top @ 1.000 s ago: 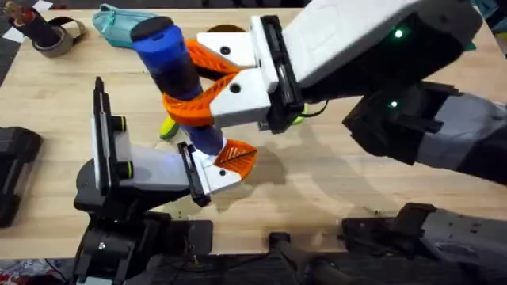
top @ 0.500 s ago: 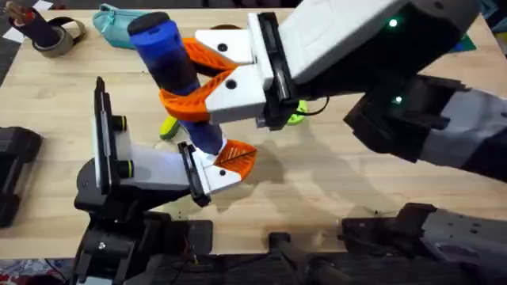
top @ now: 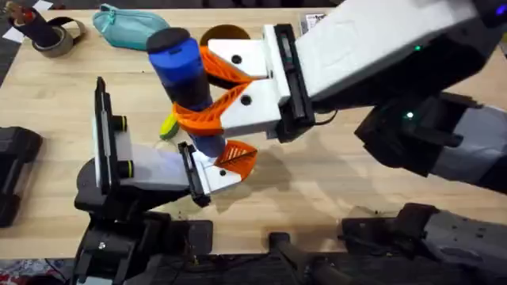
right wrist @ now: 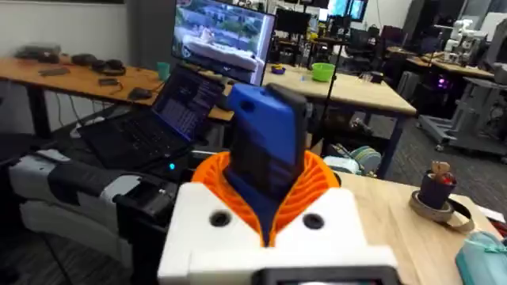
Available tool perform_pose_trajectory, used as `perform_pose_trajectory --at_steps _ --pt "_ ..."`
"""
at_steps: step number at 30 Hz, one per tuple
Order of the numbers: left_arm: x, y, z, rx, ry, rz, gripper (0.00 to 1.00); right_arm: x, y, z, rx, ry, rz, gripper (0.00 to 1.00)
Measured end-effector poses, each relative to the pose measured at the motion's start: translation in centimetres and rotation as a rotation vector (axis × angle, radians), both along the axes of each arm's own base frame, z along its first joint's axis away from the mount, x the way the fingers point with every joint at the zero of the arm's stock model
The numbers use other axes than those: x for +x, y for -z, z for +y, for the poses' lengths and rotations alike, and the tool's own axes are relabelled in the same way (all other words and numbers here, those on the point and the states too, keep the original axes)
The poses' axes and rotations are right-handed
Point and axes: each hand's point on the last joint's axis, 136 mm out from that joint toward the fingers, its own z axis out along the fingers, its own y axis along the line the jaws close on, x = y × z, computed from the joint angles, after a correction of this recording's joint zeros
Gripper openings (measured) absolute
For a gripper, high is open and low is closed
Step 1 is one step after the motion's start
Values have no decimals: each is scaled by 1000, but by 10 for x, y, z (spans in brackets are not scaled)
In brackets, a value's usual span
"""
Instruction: Pick up the gripper from the table and insert it into the empty holder that is missing its gripper. Then pick up a screw, insert it into the mounting hole, and use the screwdriver to tighten it. Finally, clean up the table by picking up the vegetable and placing it into the bucket.
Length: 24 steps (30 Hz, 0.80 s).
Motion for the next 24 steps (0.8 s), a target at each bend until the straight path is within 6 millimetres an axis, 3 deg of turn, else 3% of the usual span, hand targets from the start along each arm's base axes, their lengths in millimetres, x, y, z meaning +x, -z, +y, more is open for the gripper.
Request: perform_pose_trajectory --at_steps 13,24 --pt "0 0 0 0 0 0 7 17 1 4 3 72 87 25" --pt "0 0 0 0 0 -1 7 19 -2 8 -6 61 102 25"
